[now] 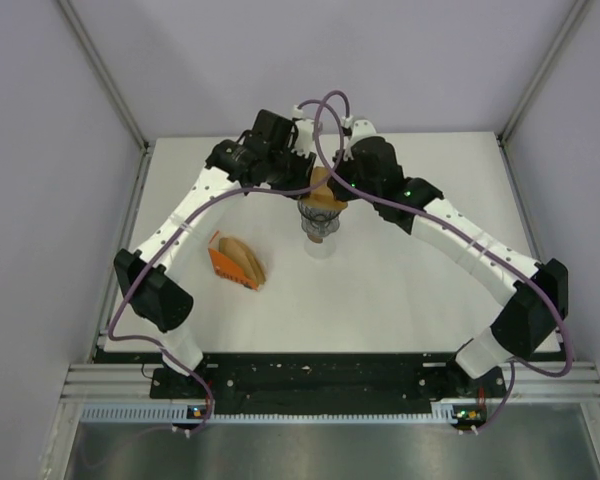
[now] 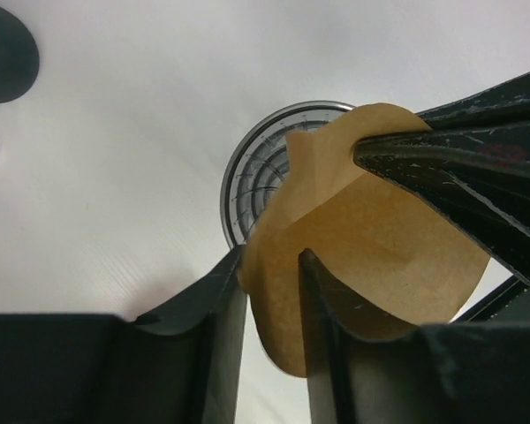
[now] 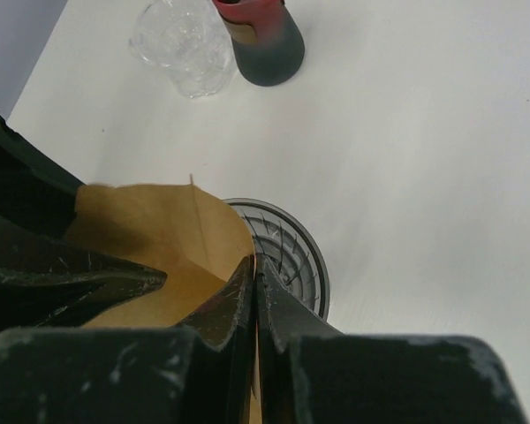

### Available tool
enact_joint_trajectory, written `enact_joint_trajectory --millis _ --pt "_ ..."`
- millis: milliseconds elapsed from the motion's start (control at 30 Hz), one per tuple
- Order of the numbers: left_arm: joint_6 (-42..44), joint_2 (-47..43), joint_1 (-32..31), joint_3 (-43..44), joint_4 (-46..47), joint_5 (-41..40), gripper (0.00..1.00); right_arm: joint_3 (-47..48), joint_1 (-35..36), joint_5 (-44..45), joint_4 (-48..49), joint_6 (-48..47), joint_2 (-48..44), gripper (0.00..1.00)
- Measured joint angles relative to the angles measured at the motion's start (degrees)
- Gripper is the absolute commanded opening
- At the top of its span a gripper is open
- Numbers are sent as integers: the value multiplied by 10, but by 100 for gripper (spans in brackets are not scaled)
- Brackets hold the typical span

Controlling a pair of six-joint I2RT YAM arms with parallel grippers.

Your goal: Place the coffee filter in the dripper

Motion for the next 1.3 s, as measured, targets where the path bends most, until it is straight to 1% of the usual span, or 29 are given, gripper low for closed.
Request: enact_joint_trajectory --millis 133,200,300,400,467,600,733,800,867,900,1033,1133,1300 --pt "-2 3 9 0 -6 -5 51 8 0 -12 -7 3 18 0" --pt "-2 3 16 0 -7 -4 55 16 0 -14 -14 3 26 4" --pt "1 3 26 0 -7 0 63 33 -1 -14 -25 3 39 17" --pt "2 2 32 0 -7 7 69 41 -2 -14 -34 1 43 26" --pt "3 2 35 0 -6 14 70 48 -3 -13 -44 -2 44 35" --pt "3 0 40 0 -6 28 74 65 -3 -11 -60 -12 47 44" --pt "3 -2 48 0 -2 45 77 82 -3 -11 -71 -26 47 50" --pt "2 -3 56 0 -1 54 77 93 -3 -11 -78 -35 47 50" --pt "2 -5 66 0 -1 61 77 109 -3 -11 -85 -47 48 49" --pt "1 -6 70 0 0 62 77 117 -3 -11 -89 -53 48 45" --pt "-4 -14 92 0 10 67 77 151 -3 -16 -98 -83 49 16" --pt "-17 -24 110 -2 24 67 76 180 -4 -30 -108 -97 54 1" --pt "-57 -46 125 -37 57 63 76 249 -4 -52 -160 -104 111 0"
